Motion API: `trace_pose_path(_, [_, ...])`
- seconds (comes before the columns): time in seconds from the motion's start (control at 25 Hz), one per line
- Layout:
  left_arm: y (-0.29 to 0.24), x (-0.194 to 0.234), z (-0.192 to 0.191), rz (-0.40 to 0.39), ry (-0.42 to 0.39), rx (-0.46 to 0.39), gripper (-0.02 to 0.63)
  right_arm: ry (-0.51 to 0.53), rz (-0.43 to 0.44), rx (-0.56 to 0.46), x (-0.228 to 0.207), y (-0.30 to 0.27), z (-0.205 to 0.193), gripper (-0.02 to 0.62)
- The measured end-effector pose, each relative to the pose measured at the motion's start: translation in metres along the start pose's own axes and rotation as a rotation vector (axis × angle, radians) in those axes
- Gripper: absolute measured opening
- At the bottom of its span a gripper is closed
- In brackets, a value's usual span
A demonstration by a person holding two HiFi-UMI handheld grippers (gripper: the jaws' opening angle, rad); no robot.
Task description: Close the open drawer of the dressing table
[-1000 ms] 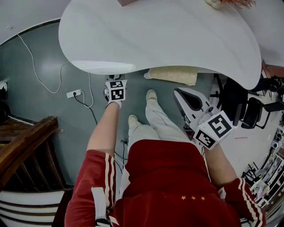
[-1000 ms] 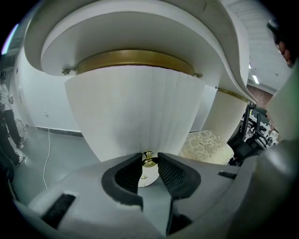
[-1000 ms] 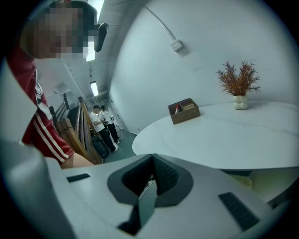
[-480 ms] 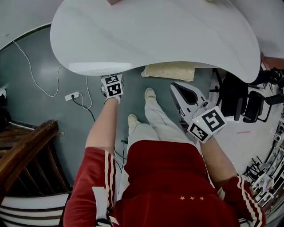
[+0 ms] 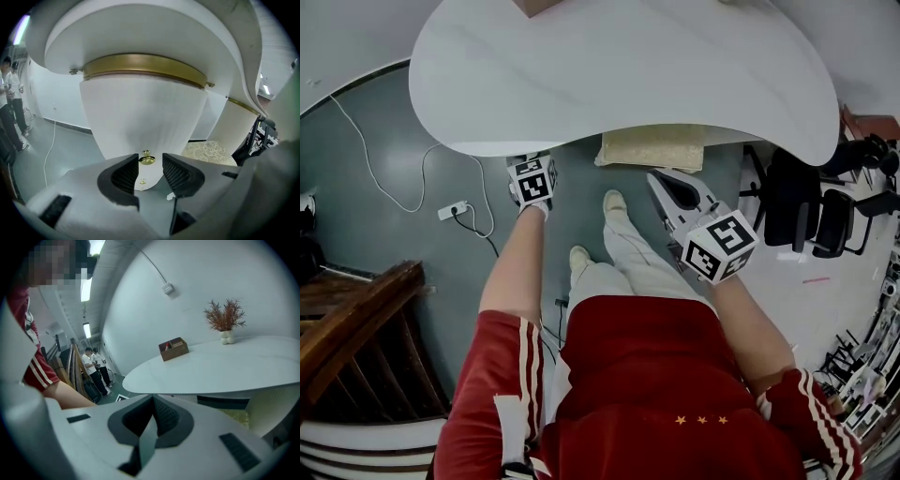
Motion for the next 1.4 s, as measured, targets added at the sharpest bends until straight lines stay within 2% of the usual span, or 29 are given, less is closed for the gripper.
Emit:
trace_pose_path(0.28, [0.061,-0.017,0.002,-0.054,-0.021,0.015,0.149,0.025,0.036,0.012,0.023,0.023,0.007,0.005])
trace_pose_path(0.52, [0.142,0.01,-0.003,-0.014,0.107,-0.013,0.133,0.02,0.045,-0.01,0.049,0.034,0.015,0.005])
trace_pose_path(0.72, [0.217,0.029,0.01,-0.018,0.169,-0.109,0.13,0.033,0.06,-0.026,0.08,0.042,0.023,0.005])
trace_pose_path(0.88, [0.264,0.037,0.047,-0.058,0.15,-0.21,0.124,0.06,0.085,-0.046,0.103,0.046,0.034,0.005])
trace_pose_path(1.04, [0.309,0.046,0.102,-0.129,0.114,-0.32,0.115,0.069,0.074,-0.105,0.119,0.061,0.053,0.005])
trace_pose_path(1.24, [0.366,0.057,0.183,-0.161,0.042,-0.468,0.115,0.123,0.051,-0.185,0.124,0.084,0.097,0.005])
trace_pose_path(1.4, [0.414,0.043,0.24,-0.203,-0.018,-0.584,0.113,0.141,0.004,-0.281,0.122,0.109,0.136,0.005])
Point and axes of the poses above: the fingertips, and each gripper's own axes: y backward along the fingers, x to its left, z out of its top, the point moved 8 cm from there along y, backward along the fingers, and after that the axes turned 12 degrees about -x, right-handed, at the moved point
